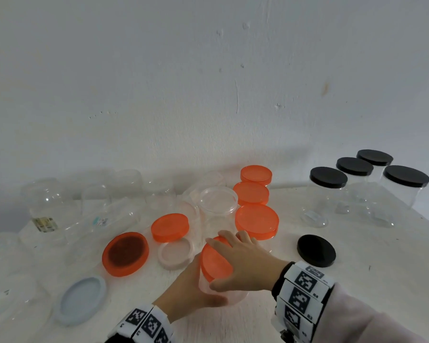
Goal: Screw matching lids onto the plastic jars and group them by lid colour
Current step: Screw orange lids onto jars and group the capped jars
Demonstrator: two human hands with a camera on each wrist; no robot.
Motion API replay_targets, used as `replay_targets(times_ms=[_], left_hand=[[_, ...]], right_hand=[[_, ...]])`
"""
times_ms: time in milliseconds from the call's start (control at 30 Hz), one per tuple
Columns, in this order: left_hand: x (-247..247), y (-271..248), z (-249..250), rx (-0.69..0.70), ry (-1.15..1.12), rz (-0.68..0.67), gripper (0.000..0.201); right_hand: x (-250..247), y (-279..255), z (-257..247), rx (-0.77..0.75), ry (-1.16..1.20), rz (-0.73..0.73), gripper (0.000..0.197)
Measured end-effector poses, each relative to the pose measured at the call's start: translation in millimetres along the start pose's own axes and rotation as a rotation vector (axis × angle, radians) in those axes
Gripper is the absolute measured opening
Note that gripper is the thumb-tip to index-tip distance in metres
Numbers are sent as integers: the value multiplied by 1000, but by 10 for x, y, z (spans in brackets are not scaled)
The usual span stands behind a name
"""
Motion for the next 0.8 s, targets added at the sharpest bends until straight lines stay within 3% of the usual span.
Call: replay_targets(times_ms=[100, 300, 433, 533, 800], left_hand=[[-79, 62, -29, 7, 60, 13, 99], [-324, 193, -192, -72, 415, 68, 94], [-459, 366, -300, -91, 595, 126, 76], [-458, 471, -321, -154, 695, 158, 80], [-382, 573, -176, -279, 801, 231, 63]], right_hand=[[17, 50, 32, 16, 69, 14, 90], [62, 109, 115, 51, 129, 50, 90], [88, 143, 132, 60, 139, 55, 90], [105, 149, 135, 64, 140, 67, 90], [123, 139, 133, 67, 129, 96, 90]])
Point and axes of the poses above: each hand's wrist, its own y-axis towards the middle knuckle, its own x-axis out of the palm, z = x × y, the point moved 4 cm from there along y, towards the middle knuckle, and after that the axes turned 6 degrees about -x, right-handed, at the moved point
